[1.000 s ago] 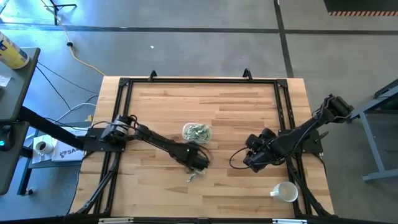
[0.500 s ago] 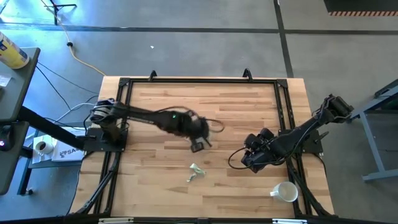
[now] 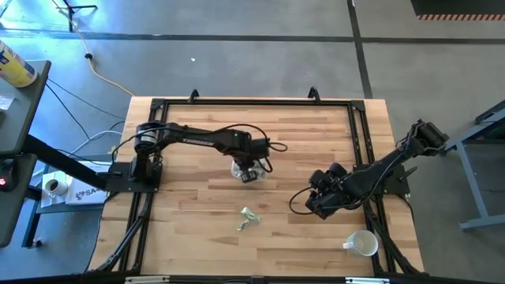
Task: Pick and place Stevia / Truvia into bins
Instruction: Put the stevia packet into the transparent container
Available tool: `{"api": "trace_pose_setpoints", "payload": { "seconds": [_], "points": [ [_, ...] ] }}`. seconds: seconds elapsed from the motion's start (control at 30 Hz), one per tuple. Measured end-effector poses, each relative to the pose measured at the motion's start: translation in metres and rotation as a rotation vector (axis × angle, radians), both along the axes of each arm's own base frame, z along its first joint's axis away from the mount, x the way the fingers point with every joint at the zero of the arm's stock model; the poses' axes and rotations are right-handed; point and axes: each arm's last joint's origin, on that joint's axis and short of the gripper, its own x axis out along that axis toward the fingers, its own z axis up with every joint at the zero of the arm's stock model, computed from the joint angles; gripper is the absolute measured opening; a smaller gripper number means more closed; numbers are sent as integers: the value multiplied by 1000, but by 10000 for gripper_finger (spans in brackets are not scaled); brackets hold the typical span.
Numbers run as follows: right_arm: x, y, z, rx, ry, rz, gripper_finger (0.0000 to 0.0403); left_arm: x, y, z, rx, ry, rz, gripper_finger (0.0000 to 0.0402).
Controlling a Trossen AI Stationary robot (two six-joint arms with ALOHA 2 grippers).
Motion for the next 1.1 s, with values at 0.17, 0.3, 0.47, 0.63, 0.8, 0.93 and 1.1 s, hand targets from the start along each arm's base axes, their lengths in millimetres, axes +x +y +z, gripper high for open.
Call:
{"api": "trace_pose_setpoints", "payload": {
  "seconds": [0.17, 0.3, 0.47, 0.63, 0.8, 0.93, 1.1],
  "points": [
    [0, 0, 0, -8, -2, 5, 239, -18, -29, 51, 30, -99, 20, 47],
    [1, 0, 0, -19, 2, 40, 240, -37, -64, 78, -24, -165, 93, 70],
    [5, 3, 1, -28, 19, 179, 240, -52, -130, 59, -116, -172, 45, 135],
    [10, 6, 2, -64, 11, 305, 239, -57, -184, 16, -215, -249, -3, 214],
    [11, 6, 2, -121, 14, 357, 240, -60, -228, -19, -264, -341, -85, 267],
    [11, 4, 2, -123, 25, 354, 239, -57, -241, -54, -230, -280, -38, 275],
    [11, 3, 2, -115, 33, 349, 240, -50, -241, -61, -187, -271, 81, 275]
  ]
}}
